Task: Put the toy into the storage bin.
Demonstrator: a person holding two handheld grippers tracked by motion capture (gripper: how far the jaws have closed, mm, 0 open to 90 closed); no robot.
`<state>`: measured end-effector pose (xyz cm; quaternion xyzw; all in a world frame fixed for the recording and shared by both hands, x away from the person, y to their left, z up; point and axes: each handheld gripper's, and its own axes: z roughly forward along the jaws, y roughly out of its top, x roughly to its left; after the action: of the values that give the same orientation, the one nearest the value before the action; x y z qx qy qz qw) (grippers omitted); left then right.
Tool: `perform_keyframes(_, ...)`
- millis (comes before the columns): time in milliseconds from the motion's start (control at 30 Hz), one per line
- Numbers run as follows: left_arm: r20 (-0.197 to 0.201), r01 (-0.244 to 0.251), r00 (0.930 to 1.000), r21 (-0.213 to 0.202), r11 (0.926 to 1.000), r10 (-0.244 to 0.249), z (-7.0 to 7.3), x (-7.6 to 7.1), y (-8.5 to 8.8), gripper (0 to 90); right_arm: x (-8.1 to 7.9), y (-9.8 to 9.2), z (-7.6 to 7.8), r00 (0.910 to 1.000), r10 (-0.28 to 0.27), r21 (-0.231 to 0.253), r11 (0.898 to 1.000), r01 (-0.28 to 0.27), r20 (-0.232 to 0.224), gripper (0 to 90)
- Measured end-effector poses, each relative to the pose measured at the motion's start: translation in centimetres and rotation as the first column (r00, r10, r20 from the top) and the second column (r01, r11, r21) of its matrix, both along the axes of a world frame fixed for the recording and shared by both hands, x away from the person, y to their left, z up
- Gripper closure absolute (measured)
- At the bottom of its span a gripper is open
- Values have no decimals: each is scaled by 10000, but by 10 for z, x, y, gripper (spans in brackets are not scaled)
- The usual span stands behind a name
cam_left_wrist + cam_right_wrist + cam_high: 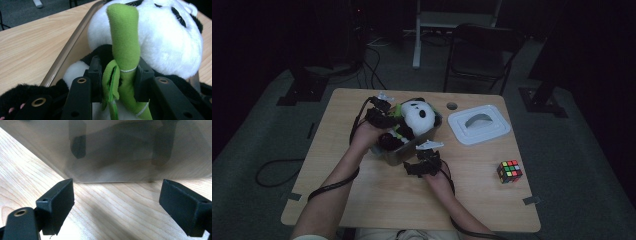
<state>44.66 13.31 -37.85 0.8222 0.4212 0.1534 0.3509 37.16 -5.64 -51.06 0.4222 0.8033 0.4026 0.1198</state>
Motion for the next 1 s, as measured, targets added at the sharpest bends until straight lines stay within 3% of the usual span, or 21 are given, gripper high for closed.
perform_keyframes(133, -186, 259, 9995, 486, 9985, -250, -6, 3, -5, 659, 1, -2, 0, 10000, -22, 92, 10000, 23, -61, 126)
perform_keyframes(300, -466, 375, 9983, 694, 9969, -343, -16, 7, -8, 638, 1, -3, 0, 9999, 20, 142, 9999, -18, -127, 126)
perform_keyframes(400, -568, 362, 9978, 398, 9986, -339, -18, 9, -6, 594, 2, -4, 1, 9999, 39, 163, 9999, -37, -142, 126)
perform_keyframes(500, -561, 333, 9978, -143, 9993, -341, -16, 10, 1, 444, 1, -6, 2, 9998, 103, 174, 9998, -101, -146, 126)
perform_keyframes(600, -332, 395, 9986, -293, 9988, -405, -14, 8, 6, 372, 2, -7, 4, 9998, 172, 196, 9997, -170, -124, 126)
perform_keyframes(667, -256, 560, 9980, -683, 9961, -579, -10, 7, 11, 282, 3, -9, 5, 9997, 239, 205, 9995, -237, -71, 126)
perform_keyframes(1000, 488, 469, 9979, -758, 9960, -433, 11, 10, 32, 104, 7, -14, 6, 9997, 234, 275, 9994, -232, -64, 126)
